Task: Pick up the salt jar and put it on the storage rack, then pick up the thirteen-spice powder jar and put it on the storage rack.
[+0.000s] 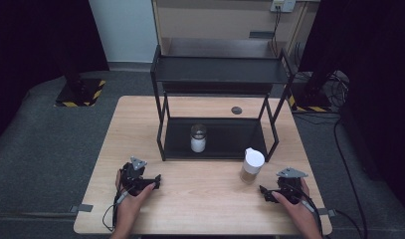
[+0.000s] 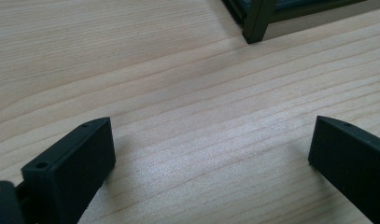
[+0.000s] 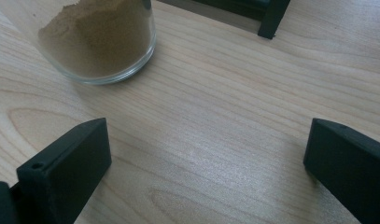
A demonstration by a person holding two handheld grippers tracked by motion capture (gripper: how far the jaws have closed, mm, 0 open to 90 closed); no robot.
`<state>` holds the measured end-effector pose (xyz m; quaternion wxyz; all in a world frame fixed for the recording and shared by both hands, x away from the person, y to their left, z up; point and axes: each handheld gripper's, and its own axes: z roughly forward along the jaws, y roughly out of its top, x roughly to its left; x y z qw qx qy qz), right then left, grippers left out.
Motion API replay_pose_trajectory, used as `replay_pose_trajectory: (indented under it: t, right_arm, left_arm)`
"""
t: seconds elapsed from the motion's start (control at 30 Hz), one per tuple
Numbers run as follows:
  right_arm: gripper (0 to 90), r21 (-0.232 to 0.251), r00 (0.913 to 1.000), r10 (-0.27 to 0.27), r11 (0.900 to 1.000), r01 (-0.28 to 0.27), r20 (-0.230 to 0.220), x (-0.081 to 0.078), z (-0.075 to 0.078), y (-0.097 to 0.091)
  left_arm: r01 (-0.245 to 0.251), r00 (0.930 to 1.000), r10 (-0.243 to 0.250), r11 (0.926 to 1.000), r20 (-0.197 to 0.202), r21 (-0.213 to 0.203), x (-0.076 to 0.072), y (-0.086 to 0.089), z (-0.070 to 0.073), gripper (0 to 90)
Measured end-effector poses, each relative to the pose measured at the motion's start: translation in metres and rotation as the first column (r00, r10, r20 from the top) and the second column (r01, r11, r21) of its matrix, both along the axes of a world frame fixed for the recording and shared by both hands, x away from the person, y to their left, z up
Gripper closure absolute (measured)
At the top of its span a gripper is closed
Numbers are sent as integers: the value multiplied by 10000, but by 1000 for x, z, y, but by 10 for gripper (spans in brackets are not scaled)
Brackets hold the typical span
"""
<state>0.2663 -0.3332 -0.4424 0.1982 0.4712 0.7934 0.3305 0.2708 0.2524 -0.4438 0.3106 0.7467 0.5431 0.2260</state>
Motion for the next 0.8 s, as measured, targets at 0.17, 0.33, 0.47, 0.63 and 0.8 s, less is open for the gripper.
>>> replay_pose_trajectory:
  t: [0.17, 0.33, 0.47, 0.63, 0.8]
  right_arm:
    - [32, 24, 9999, 140, 9999, -140, 13, -1, 0, -3]
    - [55, -12, 9995, 324, 9995, -324, 22, -3, 5, -7]
    - [56, 75, 9988, 499, 9987, -499, 23, -7, 11, -11]
    - [56, 272, 9981, 615, 9977, -615, 15, -10, 17, -17]
    - [56, 447, 9967, 795, 9958, -801, 135, -14, 21, -24]
  left_arm:
    - [0, 10000, 0, 10000, -1, 2, 0, 0, 0, 0]
    - [2, 10000, -2, 10000, -3, 0, 0, 0, 0, 0]
    - [2, 10000, -2, 10000, -3, 0, 0, 0, 0, 0]
    - [1, 10000, -1, 10000, -1, -1, 0, 0, 0, 0]
    - [2, 10000, -2, 10000, -2, 1, 0, 0, 0, 0]
